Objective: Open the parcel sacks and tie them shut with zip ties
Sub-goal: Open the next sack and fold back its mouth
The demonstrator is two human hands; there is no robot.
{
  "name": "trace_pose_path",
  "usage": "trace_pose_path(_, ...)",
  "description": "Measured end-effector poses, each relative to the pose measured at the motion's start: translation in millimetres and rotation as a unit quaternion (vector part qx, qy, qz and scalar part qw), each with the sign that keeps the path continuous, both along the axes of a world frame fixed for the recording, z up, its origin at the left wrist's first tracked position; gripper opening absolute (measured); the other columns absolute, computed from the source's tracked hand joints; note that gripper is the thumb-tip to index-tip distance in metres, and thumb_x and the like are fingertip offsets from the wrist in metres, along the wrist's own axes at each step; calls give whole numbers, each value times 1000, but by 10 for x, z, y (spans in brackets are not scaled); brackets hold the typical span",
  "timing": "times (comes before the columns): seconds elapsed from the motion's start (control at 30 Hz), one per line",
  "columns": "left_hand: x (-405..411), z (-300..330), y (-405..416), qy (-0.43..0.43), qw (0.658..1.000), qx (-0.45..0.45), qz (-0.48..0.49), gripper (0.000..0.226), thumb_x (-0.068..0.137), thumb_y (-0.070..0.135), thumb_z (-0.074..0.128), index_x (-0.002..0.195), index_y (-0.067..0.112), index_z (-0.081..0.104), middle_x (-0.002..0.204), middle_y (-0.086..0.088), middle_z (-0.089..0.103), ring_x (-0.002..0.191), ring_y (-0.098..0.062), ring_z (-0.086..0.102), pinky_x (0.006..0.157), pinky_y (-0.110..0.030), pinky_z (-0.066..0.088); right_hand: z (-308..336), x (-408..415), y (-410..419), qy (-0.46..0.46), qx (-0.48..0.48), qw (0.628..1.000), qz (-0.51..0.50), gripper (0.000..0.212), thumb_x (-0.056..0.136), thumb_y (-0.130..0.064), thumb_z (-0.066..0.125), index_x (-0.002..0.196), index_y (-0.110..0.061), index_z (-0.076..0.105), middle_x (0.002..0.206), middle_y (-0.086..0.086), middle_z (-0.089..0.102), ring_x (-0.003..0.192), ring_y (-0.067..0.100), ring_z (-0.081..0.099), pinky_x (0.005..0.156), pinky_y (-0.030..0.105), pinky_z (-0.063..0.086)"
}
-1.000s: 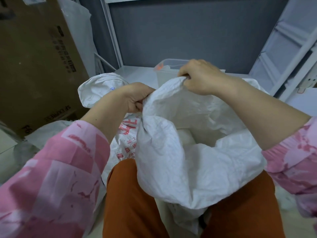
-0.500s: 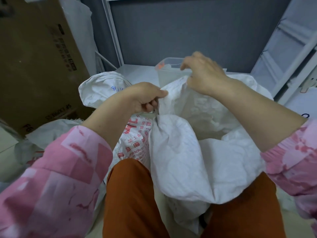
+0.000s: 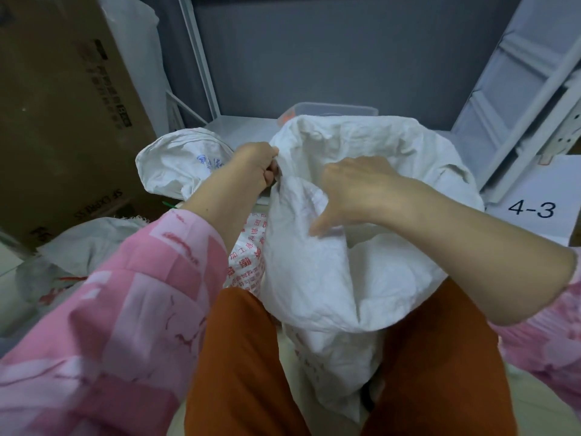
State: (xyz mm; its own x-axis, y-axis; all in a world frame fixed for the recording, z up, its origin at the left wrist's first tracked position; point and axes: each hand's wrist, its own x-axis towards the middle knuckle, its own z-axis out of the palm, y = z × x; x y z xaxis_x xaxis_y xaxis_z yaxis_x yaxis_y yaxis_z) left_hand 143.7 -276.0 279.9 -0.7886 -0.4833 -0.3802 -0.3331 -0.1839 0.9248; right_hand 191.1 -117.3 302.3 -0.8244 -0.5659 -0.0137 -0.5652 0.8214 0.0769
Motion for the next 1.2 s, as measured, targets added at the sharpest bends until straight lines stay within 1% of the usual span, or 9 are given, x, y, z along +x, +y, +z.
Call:
trace_pose_path(0.1, 1, 23, 48, 18, 994, 98, 41, 33, 96, 3, 38, 64, 9, 39, 46, 0, 38, 20, -5, 30, 27, -11, 14, -53, 21, -62, 30, 1, 999, -12, 56, 71, -71, 59, 63, -19, 41, 64, -4, 47, 55, 13, 40, 51, 26, 27)
trace_pose_path(0.27, 51, 39, 61, 43, 972, 213, 85, 40, 88, -4, 24, 53, 7, 40, 27, -1, 34, 16, -8, 28, 27, -11, 13, -179, -123, -54, 71, 0, 997, -11, 7, 84, -10, 55, 84, -14, 48, 89, 4, 59, 76, 23, 52, 64, 29, 33)
trace_pose_path(0.4, 25, -85, -267, 90, 956, 252, 122, 38, 102, 13, 29, 65, 8, 35, 31, 0, 41, 19, -5, 34, 30, -9, 25, -97, -220, 169, 110, 23, 994, -10, 24, 86, -2, 46, 107, -9, 55, 114, 12, 60, 106, 32, 57, 70, 31, 31)
trace_pose_path(0.53, -8, -218, -461, 74, 926, 320, 188, 38, 103, 19, 31, 70, 4, 40, 41, -5, 43, 17, -10, 30, 27, -12, 21, -3, -324, 297, 164, 60, 985, 2, 15, 83, 3, 43, 80, -12, 42, 100, 12, 61, 83, 29, 52, 54, 27, 25)
trace_pose_path(0.6, -39, -219, -513, 41, 968, 185, 167, 31, 100, 14, 34, 70, 8, 43, 48, -6, 49, 23, -9, 39, 29, -12, 29, -17, -357, 298, 191, 82, 978, 13, 27, 79, 8, 44, 66, -10, 29, 80, 10, 53, 71, 25, 45, 51, 26, 20)
trace_pose_path(0.67, -26, -168, -497, -9, 982, -148, 115, 7, 91, 15, 48, 86, 13, 54, 88, -4, 57, 60, -10, 60, 53, -21, 50, -48, -390, 314, 214, 106, 971, 19, 34, 76, 12, 44, 61, -11, 24, 64, 3, 37, 63, 21, 39, 49, 27, 15)
trace_pose_path(0.8, 128, 108, -202, 123, 795, -588, -85, 47, 74, 16, 77, 117, 24, 60, 130, 2, 43, 99, -14, 51, 86, -32, 46, -157, -499, 390, 263, 127, 954, 69, 23, 80, 9, 44, 70, -10, 36, 67, 1, 33, 76, 25, 48, 46, 27, 10)
trace_pose_path(1.0, 36, 52, 215, 68, 544, -767, -335, 63, 66, 34, 83, 121, 28, 54, 122, 6, 54, 112, -19, 51, 79, -33, 41, -145, -463, 475, 300, 84, 938, 155, 20, 66, 12, 59, 64, -6, 51, 61, 12, 50, 56, 29, 51, 47, 25, 16)
trace_pose_path(1.2, -62, -230, 285, 174, 549, -783, -235, 17, 81, 13, 57, 78, 16, 41, 86, -11, 63, 80, -36, 59, 60, -34, 34, -84, -315, 609, 154, -47, 986, -30, 29, 82, -38, 63, 81, -12, 50, 79, 2, 56, 75, 26, 53, 54, 29, 26)
